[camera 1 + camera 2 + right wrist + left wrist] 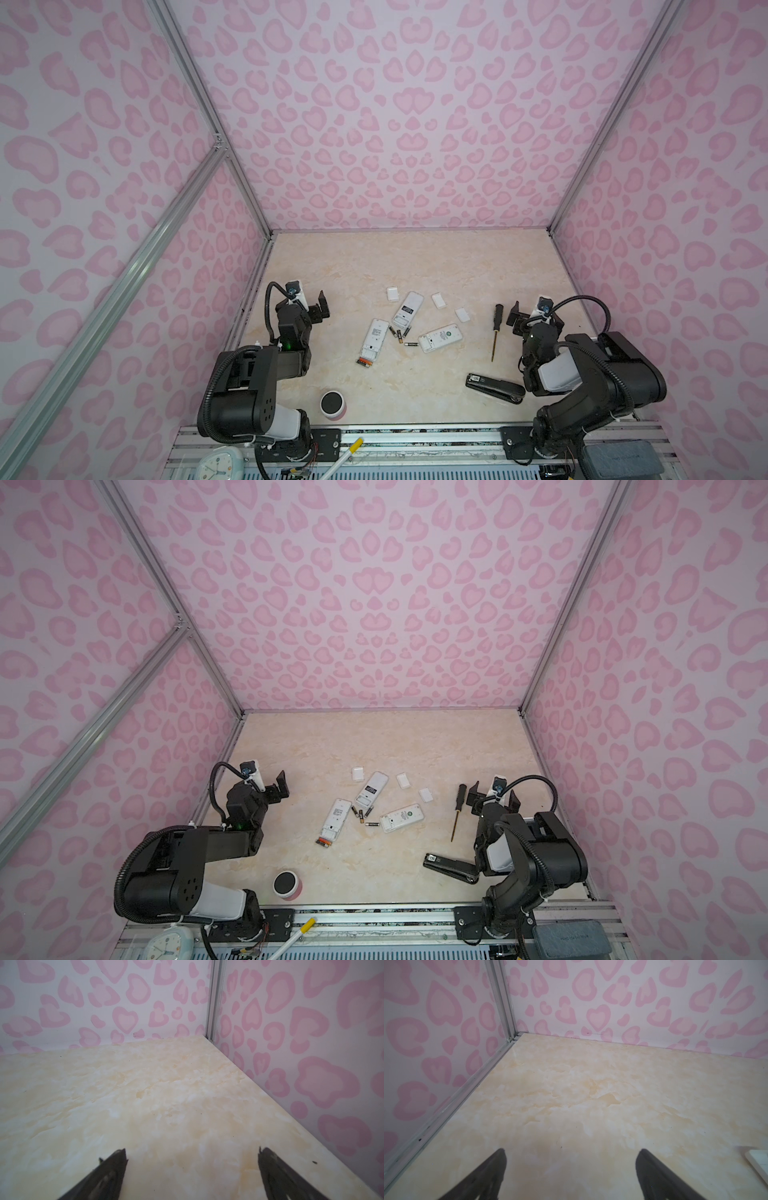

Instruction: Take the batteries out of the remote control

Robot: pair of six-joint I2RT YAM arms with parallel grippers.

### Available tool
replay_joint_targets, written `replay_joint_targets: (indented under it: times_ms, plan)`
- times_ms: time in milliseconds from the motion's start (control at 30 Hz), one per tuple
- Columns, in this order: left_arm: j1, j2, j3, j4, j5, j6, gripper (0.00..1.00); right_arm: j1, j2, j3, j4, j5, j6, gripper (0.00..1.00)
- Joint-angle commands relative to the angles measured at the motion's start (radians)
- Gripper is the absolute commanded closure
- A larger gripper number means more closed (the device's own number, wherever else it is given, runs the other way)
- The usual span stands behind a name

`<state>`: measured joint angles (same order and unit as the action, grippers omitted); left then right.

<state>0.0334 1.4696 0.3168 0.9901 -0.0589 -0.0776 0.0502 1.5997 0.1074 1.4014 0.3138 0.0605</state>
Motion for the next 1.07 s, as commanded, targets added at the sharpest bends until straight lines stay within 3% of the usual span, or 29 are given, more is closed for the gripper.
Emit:
replay_joint_targets:
  times_ms: [0,267,1033]
  plan:
    - [0.001,0.009,0.013,-0.003,0.021,0.016,0.0,-0.002,0.001,0.014,0.07,0.008,0.001,0.0]
    - [-0.001,0.005,0.014,-0.012,0.016,0.022,0.03,-0.007,-0.032,0.174,-0.272,0.014,0.012,0.0]
    - [-0.015,0.006,0.02,-0.022,-0.005,0.029,0.03,0.001,-0.03,0.186,-0.288,0.022,0.004,0.0]
